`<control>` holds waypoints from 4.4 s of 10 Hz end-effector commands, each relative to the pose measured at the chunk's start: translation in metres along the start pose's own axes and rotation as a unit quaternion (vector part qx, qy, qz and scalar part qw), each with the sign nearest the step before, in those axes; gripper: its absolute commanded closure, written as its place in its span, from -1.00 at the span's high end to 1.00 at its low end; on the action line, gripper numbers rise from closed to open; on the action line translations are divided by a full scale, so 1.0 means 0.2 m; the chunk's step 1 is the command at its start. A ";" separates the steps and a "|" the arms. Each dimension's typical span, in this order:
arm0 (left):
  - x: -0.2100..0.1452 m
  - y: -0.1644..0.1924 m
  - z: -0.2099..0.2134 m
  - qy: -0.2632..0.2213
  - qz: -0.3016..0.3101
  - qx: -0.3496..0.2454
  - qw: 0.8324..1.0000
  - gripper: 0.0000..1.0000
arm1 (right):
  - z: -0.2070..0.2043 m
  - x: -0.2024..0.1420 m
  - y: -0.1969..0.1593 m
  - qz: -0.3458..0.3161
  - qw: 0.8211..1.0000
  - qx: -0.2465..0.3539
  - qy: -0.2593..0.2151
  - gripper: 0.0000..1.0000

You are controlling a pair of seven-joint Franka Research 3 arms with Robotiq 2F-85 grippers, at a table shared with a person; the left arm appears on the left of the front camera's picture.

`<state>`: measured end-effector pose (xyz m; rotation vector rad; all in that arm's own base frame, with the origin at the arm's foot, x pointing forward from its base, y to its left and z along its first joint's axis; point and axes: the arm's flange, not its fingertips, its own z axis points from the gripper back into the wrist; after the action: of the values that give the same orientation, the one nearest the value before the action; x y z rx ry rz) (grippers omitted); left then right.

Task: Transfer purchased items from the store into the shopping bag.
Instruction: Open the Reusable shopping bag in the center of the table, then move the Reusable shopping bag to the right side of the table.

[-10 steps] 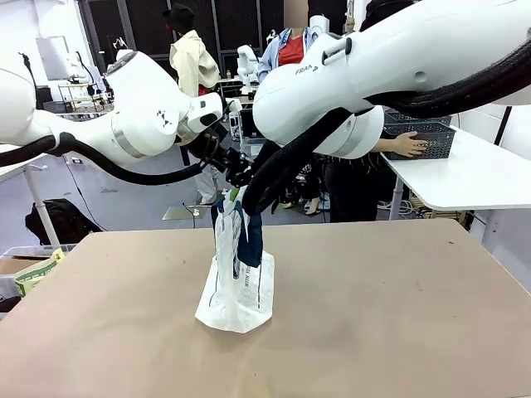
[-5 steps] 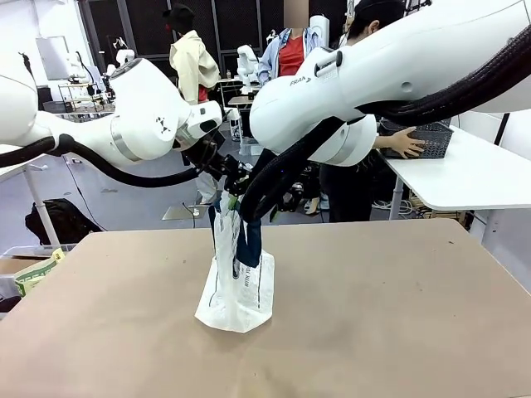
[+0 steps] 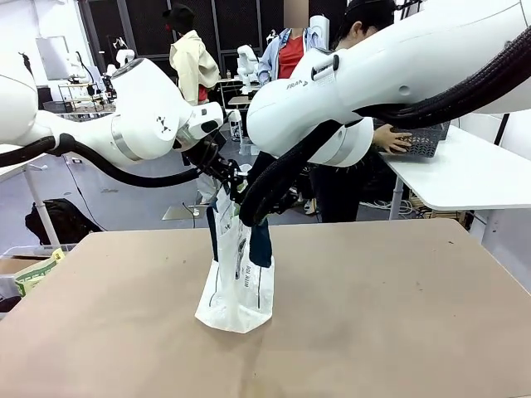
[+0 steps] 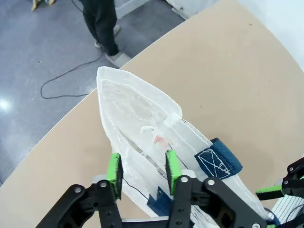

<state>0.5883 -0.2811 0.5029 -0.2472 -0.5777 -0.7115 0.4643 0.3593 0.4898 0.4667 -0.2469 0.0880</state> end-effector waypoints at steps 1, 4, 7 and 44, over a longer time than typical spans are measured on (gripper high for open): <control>0.02 0.01 0.02 0.018 0.009 0.008 1.000 -1.00 | 0.00 0.01 0.01 -0.008 1.000 -0.014 0.002 -1.00; -0.01 0.04 0.05 0.030 0.020 0.019 0.999 -1.00 | 0.01 0.02 0.00 -0.010 1.000 -0.024 0.002 -1.00; -0.11 0.11 0.17 0.029 0.045 0.050 0.997 -1.00 | 0.05 0.01 -0.02 -0.020 0.999 -0.049 0.004 -1.00; -0.52 0.22 0.27 -0.011 0.070 0.097 0.993 -1.00 | 0.02 -0.01 -0.07 0.010 0.993 -0.119 0.025 -1.00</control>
<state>0.5335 -0.1710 0.4846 -0.1175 -0.6413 -0.5238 0.4641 0.3463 0.4849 0.2164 -0.2148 0.0962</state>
